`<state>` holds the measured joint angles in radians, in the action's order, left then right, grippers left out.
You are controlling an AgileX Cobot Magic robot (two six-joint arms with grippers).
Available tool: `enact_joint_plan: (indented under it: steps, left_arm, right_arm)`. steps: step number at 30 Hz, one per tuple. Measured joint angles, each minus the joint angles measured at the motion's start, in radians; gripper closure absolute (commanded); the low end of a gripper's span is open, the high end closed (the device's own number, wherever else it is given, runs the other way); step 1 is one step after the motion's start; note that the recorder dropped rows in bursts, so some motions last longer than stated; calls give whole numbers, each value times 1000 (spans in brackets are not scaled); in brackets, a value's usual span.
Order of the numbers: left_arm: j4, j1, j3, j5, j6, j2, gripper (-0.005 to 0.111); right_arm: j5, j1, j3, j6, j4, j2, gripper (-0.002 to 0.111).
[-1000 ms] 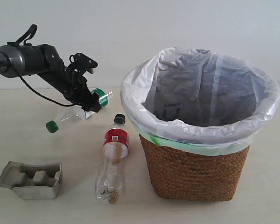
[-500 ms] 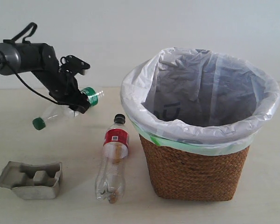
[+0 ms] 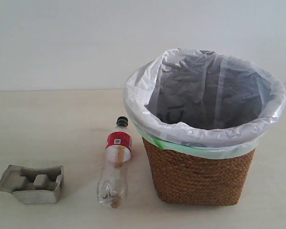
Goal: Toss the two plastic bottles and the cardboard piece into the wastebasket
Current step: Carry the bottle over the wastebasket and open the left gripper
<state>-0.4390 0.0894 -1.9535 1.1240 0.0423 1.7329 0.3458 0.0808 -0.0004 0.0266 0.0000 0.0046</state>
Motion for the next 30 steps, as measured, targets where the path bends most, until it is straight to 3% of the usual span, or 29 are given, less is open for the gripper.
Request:
enact_joint_plan:
  steps: [6,10,12,13,17,21,30]
  left_arm:
    - [183,11,43,89,-14,-17,103]
    - [273,107,96,100,45,-15,102]
    - [502,212,101,74,135,-14,85]
    - [589,238,101,47,173,-14,71]
    - [960,328,97,-52,316,-14,-2]
    - [1055,348,83,-74,366,-14,3]
    - [1087,349,83,-9,444,-29,7]
  right_arm:
    - [0,0,0,0,0,0,108]
    - [0,0,0,0,0,0,108]
    - [0,0,0,0,0,0,108]
    - [0,0,0,0,0,0,108]
    - [0,0,0,0,0,0,108]
    - [0,0,0,0,0,0,108]
    - [0,0,0,0,0,0,108]
